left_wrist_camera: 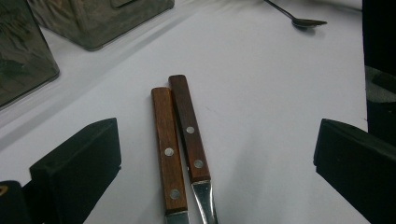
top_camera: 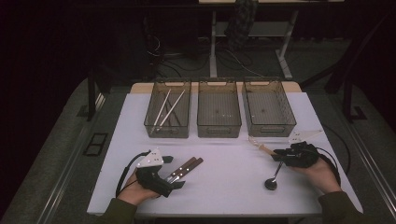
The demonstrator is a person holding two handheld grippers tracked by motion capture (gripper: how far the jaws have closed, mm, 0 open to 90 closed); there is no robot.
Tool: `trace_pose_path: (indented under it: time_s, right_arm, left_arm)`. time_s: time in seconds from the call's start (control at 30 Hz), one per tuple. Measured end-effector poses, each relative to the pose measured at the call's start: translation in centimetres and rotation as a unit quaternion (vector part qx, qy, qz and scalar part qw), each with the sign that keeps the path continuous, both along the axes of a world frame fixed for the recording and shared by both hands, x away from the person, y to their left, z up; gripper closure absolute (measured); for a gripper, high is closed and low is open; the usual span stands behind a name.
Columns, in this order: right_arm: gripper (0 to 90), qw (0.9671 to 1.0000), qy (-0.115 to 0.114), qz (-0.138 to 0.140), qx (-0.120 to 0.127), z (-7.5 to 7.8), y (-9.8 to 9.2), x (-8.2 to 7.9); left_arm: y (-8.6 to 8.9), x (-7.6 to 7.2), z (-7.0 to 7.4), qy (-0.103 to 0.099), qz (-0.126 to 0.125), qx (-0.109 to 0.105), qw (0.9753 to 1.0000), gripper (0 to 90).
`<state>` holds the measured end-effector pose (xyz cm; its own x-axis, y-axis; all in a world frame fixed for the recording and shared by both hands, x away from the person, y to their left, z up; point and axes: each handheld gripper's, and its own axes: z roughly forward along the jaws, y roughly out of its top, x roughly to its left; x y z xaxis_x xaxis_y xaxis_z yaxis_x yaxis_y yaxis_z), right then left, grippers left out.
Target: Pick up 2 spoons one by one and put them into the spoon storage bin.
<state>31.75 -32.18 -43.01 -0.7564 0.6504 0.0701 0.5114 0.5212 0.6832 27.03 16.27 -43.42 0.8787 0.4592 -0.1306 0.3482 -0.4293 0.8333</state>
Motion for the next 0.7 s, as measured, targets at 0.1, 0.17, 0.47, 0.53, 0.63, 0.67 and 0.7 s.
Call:
trace_pose_path:
  time_s: [0.1,0.17,0.47,0.53,0.63,0.67,0.7]
  right_arm:
    - [73.6,1.0000,0.000,0.003,0.004,0.1,0.1,-0.1]
    - [73.6,1.0000,-0.001,0.004,0.007,0.2,0.2,-0.1]
    - [73.6,0.9994,-0.015,0.016,0.028,1.3,1.0,-0.1]
    - [73.5,0.9993,-0.016,0.017,0.029,1.5,1.2,-0.1]
    - [73.6,0.9991,-0.019,0.021,0.031,1.7,1.5,0.0]
    - [73.5,0.9991,-0.021,0.020,0.032,1.8,1.6,0.0]
    - [73.6,0.9989,-0.023,0.022,0.033,1.9,1.6,0.0]
  left_arm:
    - [0.0,0.0,0.0,0.000,-0.001,0.000,1.0000,0.0]
    - [0.0,0.0,0.0,0.000,-0.002,0.000,1.0000,0.0]
    - [-0.1,0.0,0.0,0.002,-0.001,0.000,1.0000,0.0]
    - [-0.1,0.0,0.0,0.002,-0.002,0.001,1.0000,0.0]
    - [-0.1,0.0,-0.1,0.003,-0.003,0.002,1.0000,0.0]
    - [-0.1,0.0,-0.1,0.003,-0.002,0.001,1.0000,0.0]
    - [-0.1,0.0,-0.1,0.003,-0.001,0.001,1.0000,0.0]
